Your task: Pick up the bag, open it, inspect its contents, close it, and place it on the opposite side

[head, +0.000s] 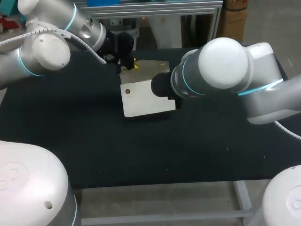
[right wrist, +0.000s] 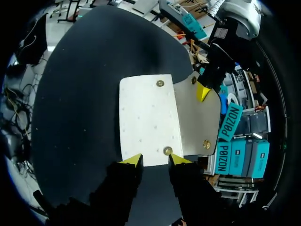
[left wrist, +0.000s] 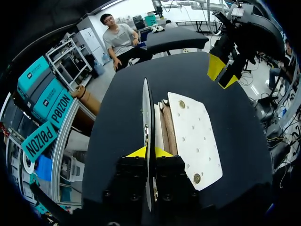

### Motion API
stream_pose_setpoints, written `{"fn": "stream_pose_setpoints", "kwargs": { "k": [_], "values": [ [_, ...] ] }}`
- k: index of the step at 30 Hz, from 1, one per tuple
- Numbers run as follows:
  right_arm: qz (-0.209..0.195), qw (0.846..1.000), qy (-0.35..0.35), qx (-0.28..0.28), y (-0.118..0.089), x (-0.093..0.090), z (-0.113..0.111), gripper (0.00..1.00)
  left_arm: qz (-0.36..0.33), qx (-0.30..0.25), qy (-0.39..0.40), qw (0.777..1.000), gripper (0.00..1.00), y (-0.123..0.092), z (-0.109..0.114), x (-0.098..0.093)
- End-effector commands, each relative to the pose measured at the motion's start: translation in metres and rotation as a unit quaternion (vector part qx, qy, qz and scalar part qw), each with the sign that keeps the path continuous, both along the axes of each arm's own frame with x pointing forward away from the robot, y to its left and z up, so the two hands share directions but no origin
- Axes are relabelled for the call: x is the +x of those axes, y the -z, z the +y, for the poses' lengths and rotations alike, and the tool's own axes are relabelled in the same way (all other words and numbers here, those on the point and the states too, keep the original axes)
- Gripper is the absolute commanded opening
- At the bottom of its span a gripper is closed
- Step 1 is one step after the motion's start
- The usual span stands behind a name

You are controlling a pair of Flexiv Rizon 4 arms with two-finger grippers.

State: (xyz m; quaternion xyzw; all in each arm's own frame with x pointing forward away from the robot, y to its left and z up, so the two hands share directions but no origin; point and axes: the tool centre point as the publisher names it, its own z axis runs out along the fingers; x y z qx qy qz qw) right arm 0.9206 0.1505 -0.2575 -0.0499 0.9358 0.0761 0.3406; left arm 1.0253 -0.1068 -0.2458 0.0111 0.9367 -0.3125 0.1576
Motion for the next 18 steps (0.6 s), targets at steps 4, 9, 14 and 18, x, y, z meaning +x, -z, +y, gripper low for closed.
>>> {"fn": "stream_pose_setpoints", "kwargs": {
  "k": [4, 9, 14, 18],
  "values": [
    [-0.015, 1.0, 0.015, -0.019, -0.001, 0.013, 0.012, 0.0, -0.041, 0.044, -0.146, 0.987, 0.0, -0.009, -0.013, -0.032],
    [-0.025, 0.999, 0.019, -0.02, 0.006, 0.024, 0.012, 0.0, -0.048, 0.058, -0.143, 0.987, 0.0, -0.009, -0.02, -0.039],
    [-0.031, 0.999, 0.011, -0.015, 0.011, 0.036, 0.011, 0.0, -0.06, 0.066, -0.123, 0.988, 0.0, -0.012, -0.022, -0.044],
    [-0.031, 0.999, 0.013, -0.011, 0.012, 0.044, 0.004, 0.0, -0.062, 0.067, -0.106, 0.99, 0.0, -0.011, -0.02, -0.046]
  ]
}}
